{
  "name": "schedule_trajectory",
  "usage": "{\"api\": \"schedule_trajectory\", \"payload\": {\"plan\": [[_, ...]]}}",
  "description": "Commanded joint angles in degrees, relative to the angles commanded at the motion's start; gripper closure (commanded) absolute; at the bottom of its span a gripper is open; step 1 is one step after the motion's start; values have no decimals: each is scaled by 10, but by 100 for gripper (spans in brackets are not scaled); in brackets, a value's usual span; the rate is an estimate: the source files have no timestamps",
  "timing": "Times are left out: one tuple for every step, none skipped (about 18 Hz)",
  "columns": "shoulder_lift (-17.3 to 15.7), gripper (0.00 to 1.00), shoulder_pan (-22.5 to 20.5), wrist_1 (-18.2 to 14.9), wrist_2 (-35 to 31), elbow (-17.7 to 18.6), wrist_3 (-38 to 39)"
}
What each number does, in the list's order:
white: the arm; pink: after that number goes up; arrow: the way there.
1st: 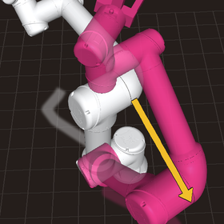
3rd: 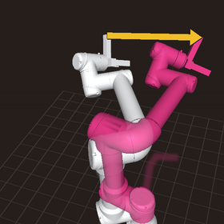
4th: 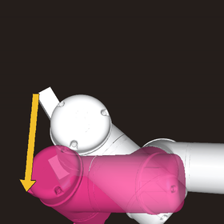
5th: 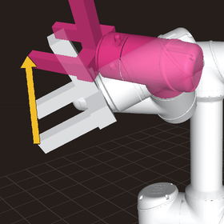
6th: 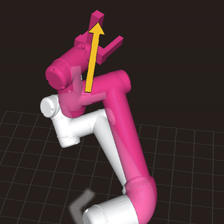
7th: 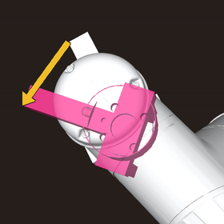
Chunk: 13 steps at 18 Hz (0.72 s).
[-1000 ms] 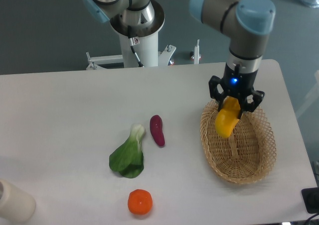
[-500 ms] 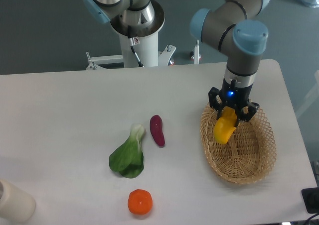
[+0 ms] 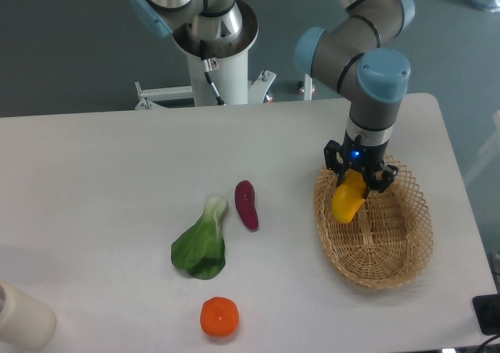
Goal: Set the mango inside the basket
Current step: 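Lower the mango into the basket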
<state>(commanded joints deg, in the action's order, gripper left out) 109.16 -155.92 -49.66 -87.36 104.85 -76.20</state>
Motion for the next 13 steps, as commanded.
{"api": "schedule_trajectory", "payload": {"plan": [[1, 42, 0, 0, 0, 1, 0], [1, 42, 0, 0, 0, 2, 1], [1, 42, 0, 0, 0, 3, 1], [2, 42, 0, 0, 0, 5, 2], [2, 41, 0, 0, 0, 6, 2], [1, 41, 0, 0, 0, 8, 3], [1, 41, 1, 0, 0, 10, 3], [1, 41, 1, 0, 0, 10, 2], [1, 41, 0, 0, 0, 11, 2], [1, 41, 1, 0, 0, 13, 2], [1, 40, 1, 0, 0, 16, 3], [1, 40, 2, 0, 0, 17, 4], [1, 38, 2, 0, 0, 19, 1]]}}
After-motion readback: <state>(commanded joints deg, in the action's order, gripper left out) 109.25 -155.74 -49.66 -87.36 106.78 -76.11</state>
